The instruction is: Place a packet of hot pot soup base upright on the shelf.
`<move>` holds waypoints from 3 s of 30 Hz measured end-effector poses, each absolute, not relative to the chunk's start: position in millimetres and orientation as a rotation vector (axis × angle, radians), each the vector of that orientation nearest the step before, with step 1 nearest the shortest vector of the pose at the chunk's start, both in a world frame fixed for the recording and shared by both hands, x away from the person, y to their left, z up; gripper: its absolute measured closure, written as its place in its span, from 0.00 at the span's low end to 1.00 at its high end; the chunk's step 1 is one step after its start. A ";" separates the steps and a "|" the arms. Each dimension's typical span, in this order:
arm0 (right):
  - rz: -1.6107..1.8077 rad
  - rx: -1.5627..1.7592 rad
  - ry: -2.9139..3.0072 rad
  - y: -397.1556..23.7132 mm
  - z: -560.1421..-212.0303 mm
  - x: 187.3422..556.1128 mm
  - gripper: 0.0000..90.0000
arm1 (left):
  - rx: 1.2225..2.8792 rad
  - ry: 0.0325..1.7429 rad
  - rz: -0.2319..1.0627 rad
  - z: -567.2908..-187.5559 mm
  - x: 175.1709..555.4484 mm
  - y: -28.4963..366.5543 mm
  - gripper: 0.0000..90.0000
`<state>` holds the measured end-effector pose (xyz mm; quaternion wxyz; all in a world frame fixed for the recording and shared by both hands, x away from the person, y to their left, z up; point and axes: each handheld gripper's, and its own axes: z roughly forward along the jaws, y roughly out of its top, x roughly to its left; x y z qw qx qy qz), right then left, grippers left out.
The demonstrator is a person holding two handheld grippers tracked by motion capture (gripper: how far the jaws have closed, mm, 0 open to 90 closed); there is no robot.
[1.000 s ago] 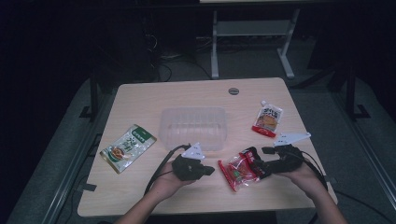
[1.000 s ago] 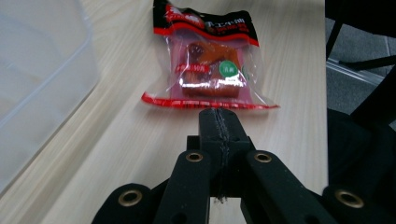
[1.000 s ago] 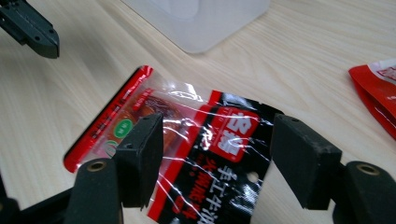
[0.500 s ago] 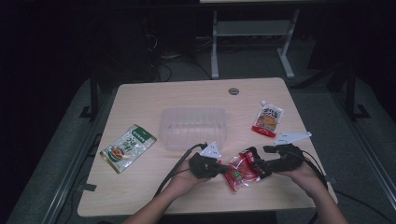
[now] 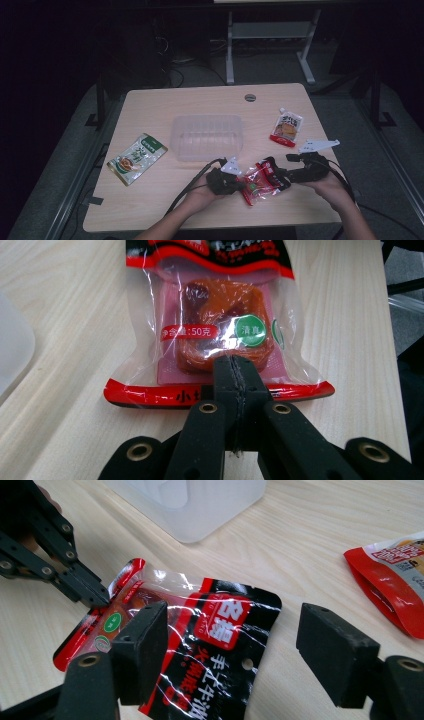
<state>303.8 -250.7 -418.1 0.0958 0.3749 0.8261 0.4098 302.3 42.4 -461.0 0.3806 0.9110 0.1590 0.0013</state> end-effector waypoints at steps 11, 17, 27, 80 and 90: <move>1.230 1.135 2.486 -249.8 -418.4 304.3 0.24 | 2.332 0.417 -0.003 -464.4 300.6 43.4 1.00; 1.230 1.124 2.523 -248.8 -424.5 307.3 0.23 | 2.346 0.423 -0.013 -466.0 300.6 43.5 1.00; 1.236 1.138 2.601 -242.6 -436.3 313.0 0.23 | 2.340 0.425 -0.016 -466.4 301.4 43.8 1.00; 1.467 1.082 2.776 -238.1 -443.6 319.5 0.86 | 2.328 0.461 -0.017 -467.0 298.7 43.8 1.00; 1.475 1.043 2.764 -236.0 -438.4 318.2 0.98 | 2.331 0.457 -0.018 -466.9 299.7 44.9 1.00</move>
